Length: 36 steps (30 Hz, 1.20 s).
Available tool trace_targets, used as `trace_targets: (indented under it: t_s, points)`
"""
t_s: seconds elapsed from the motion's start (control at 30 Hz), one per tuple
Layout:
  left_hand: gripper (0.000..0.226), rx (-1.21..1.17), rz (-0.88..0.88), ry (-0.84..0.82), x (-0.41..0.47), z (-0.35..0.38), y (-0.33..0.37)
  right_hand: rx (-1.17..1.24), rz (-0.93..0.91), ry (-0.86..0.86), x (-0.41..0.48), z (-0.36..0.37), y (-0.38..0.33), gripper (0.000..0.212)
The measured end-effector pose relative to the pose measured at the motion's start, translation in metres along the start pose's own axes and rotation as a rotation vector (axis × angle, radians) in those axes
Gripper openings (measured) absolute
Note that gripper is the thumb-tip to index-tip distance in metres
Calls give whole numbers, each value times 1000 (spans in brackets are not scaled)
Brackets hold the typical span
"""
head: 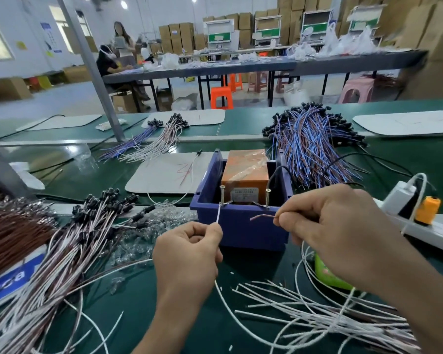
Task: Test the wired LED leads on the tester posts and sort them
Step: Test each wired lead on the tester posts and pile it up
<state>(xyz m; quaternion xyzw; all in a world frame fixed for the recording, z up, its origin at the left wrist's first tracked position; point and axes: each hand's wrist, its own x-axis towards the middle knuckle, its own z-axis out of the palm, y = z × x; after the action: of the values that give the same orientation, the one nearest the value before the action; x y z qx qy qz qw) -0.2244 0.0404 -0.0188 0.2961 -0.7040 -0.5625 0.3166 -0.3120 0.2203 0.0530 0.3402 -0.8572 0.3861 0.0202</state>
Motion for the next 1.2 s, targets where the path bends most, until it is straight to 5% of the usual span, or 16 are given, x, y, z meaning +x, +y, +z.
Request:
trace_targets:
  t_s: [0.27,1.2]
  points:
    - [22,49,40,32,14,-3,-6,-65,88,-47,7,14,8,21]
    - [21,2,71,-4,9,2,-7,-137,43,345,10,36,20,14]
